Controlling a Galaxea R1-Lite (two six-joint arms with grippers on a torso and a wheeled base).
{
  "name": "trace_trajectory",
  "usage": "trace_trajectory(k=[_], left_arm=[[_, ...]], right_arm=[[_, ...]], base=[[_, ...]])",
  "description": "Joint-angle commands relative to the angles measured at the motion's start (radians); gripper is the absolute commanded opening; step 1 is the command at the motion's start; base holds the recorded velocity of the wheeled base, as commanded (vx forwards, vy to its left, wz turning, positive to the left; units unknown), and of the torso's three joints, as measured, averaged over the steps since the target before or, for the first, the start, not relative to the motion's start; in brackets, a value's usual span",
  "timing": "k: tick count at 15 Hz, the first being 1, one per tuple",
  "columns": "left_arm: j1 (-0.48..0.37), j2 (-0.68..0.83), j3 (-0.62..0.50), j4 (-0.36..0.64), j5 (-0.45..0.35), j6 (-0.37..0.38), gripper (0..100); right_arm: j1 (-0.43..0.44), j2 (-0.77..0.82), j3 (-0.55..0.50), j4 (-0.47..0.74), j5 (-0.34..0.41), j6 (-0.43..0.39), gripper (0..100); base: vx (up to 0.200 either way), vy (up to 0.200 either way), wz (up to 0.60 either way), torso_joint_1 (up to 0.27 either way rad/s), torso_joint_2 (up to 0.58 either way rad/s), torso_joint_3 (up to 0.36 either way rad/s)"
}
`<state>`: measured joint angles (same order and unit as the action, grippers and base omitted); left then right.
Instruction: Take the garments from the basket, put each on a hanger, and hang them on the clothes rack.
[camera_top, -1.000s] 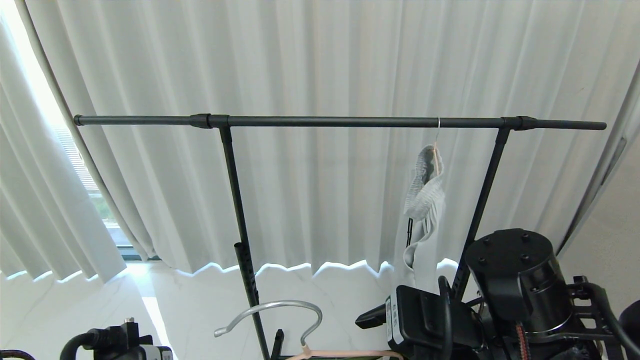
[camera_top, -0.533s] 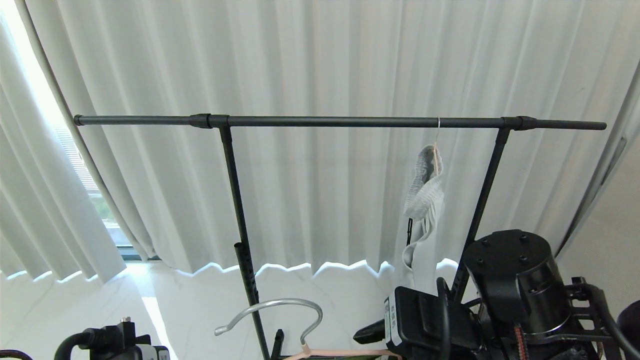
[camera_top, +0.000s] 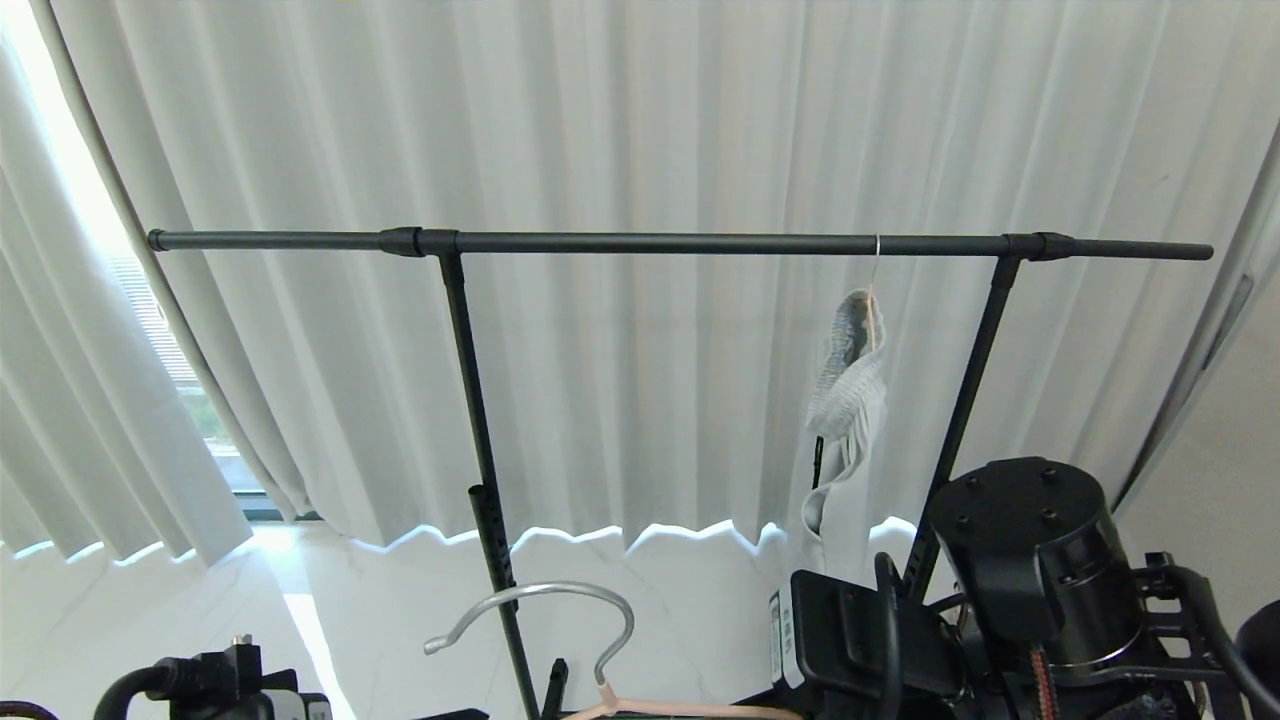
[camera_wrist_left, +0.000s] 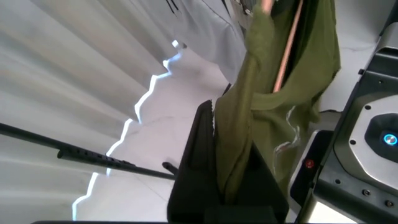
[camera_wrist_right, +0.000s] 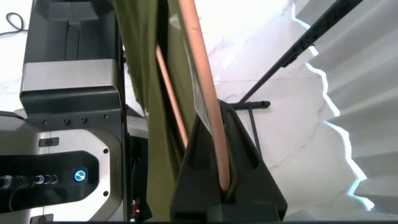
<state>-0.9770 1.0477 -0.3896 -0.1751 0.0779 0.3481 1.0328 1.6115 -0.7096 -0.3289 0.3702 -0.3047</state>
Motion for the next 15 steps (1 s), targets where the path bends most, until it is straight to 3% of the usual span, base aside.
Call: trace_trajectory(k=[1, 6, 12, 15], left_arm=[[0.001, 0.006, 0.000, 0.002, 0.002, 0.000, 100], [0.006, -0.006, 0.037, 0.002, 0.002, -0.009, 100], [0.041, -0.017, 0.043, 0.002, 0.000, -0.015, 100], [0.054, -0.009, 0.052, 0.002, 0.000, -0.015, 100]], right_arm=[[0.000, -0.016, -0.001, -0.001, 0.001, -0.016, 0], [-0.019, -0.081, 0.001, 0.045, 0.001, -0.093, 0], [-0.174, -0.196, 0.004, 0.168, -0.001, -0.100, 0], [-0.283, -0.266, 0.005, 0.241, 0.003, -0.146, 0]], base=[[0.000, 0.000, 0.00, 0.000, 0.00, 0.000], [0.000, 0.000, 0.00, 0.000, 0.00, 0.000], [0.000, 0.000, 0.00, 0.000, 0.00, 0.000], [0.000, 0.000, 0.00, 0.000, 0.00, 0.000]])
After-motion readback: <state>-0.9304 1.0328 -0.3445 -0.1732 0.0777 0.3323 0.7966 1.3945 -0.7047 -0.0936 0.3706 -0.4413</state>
